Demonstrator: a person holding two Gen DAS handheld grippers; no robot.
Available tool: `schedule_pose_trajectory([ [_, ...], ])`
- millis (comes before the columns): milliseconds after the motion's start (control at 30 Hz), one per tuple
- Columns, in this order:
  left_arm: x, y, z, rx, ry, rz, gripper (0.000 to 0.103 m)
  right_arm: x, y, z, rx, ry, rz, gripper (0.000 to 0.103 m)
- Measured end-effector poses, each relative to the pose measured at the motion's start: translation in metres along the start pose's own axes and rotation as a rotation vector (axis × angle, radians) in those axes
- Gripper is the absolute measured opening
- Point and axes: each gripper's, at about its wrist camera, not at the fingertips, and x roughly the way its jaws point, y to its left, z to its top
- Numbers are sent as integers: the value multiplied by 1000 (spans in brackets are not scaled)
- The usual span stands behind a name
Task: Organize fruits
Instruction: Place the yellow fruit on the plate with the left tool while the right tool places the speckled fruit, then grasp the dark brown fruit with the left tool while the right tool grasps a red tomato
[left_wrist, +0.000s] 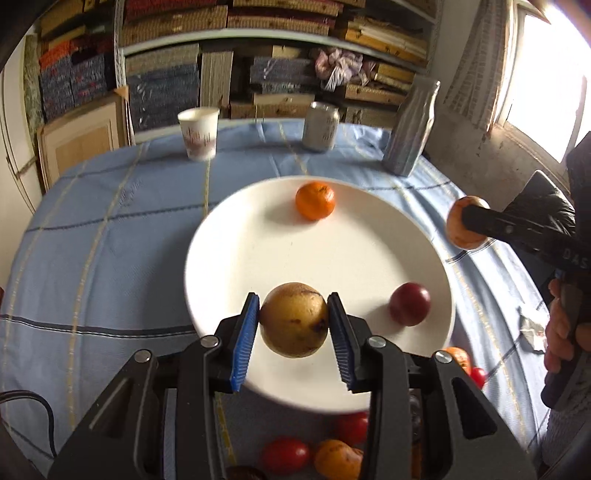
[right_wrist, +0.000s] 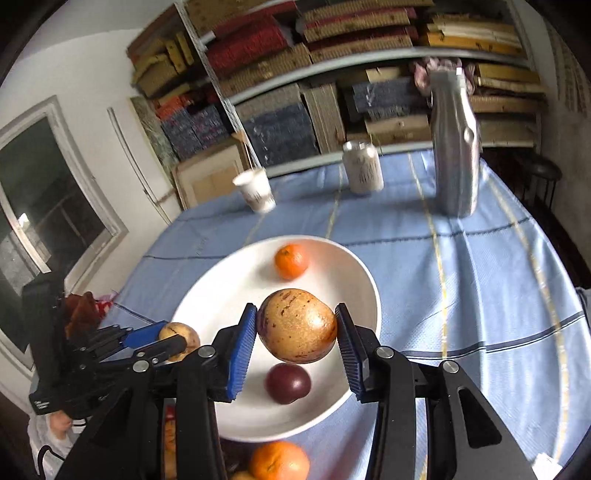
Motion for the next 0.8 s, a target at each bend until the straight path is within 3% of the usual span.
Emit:
schedule_pose_trajectory([
  [167,15,9,1,-7,7,-12,38,40,-6,-10,1,70,-18,46],
  [233,16,11,2,-13,1,-17,54,44,-6,-14,11,77,-24,47],
  [267,14,11,2,-14,-7,-17,57,42,-7,-15,21,73,-16,49],
  [400,-10,13,4,-24,-56,-13,61,-4,2,-6,9,-48,20,50],
  [433,-18,13,4,-29,-71,-13,66,-22,9,-5,-13,-88,27,55],
  [467,-30,15,1,-35,-93,-7,71,-44,16,-7,-39,-135,35,66],
  [500,-42,16,-3,-42,-116,7,81,-62,21,-10,-56,-170,38,71],
  [533,-55,18,-9,-50,-145,33,90,-76,24,-16,-69,-199,38,77],
  [700,-85,29,-59,-77,-155,79,90,-102,16,-79,-87,-214,-19,81],
  [800,-84,38,-98,-92,-116,123,90,-95,1,-115,-65,-150,-68,82],
])
